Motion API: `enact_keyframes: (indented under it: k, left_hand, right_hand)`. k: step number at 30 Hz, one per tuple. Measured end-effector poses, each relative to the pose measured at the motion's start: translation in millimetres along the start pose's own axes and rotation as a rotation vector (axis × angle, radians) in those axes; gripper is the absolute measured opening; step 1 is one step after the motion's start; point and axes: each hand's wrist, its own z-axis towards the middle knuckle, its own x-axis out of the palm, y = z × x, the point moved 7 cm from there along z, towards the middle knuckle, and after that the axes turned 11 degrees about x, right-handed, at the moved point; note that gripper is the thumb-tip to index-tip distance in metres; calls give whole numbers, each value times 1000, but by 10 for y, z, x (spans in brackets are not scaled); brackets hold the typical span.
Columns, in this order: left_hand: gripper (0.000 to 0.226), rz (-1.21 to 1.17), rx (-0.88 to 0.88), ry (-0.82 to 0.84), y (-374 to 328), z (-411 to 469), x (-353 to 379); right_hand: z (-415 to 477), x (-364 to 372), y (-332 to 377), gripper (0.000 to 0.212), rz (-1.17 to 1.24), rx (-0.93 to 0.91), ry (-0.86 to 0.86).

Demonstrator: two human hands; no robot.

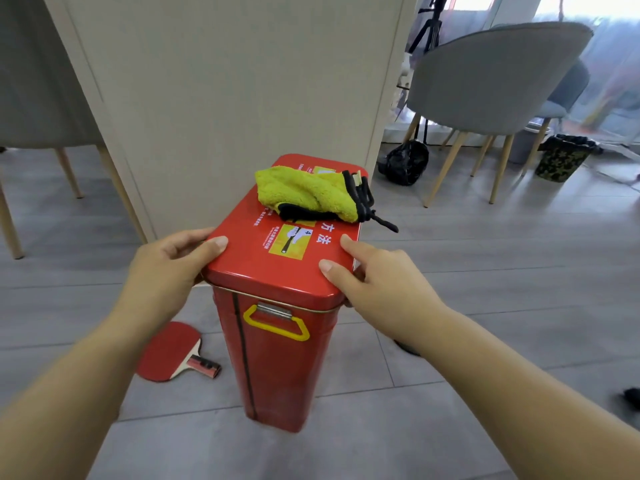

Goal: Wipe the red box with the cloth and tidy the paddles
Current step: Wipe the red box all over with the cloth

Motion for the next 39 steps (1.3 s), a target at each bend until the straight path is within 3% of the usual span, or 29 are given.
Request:
enact_keyframes:
  k: [2, 7, 15, 17, 21, 23, 27, 30, 33, 39]
  left_hand:
    - [13, 13, 2, -11, -13, -29, -5]
    - [12, 46, -33, -33, -35, -93, -7]
    - [13, 135, -142, -158, -192, -367, 142]
    - [27, 213, -171, -153, -209, -459, 205]
    - [82, 357, -221, -160, -239, -616, 287]
    - [87, 344, -251, -244, -258, -702, 336]
    - [85, 291, -392, -386, -193, -863, 470]
    - [53, 202, -393, -423, -204, -905, 650]
    - [38, 147, -362, -441, -194, -914, 746]
    - [23, 154, -318, -514, -196, -893, 823]
  right_hand:
    - [41, -19, -54, 65, -20, -29, -30]
    - [212, -356, -90, 26, 90, -194, -304]
    - [965, -777, -127, 22, 74, -116, -400]
    - [1225, -794, -148, 23, 32, -71, -356]
    - [1626, -685, -174, 21, -36, -68, -228]
    - [1768, -638, -202, 21, -25, -61, -187]
    - [2111, -510, -275, 29, -61, -97, -64]
    - [2306, -362, -272, 41, -169, -161, 100]
    - [2370, -236, -267, 43, -4, -162, 286]
    - [2485, -110, -441, 39, 346, -136, 307]
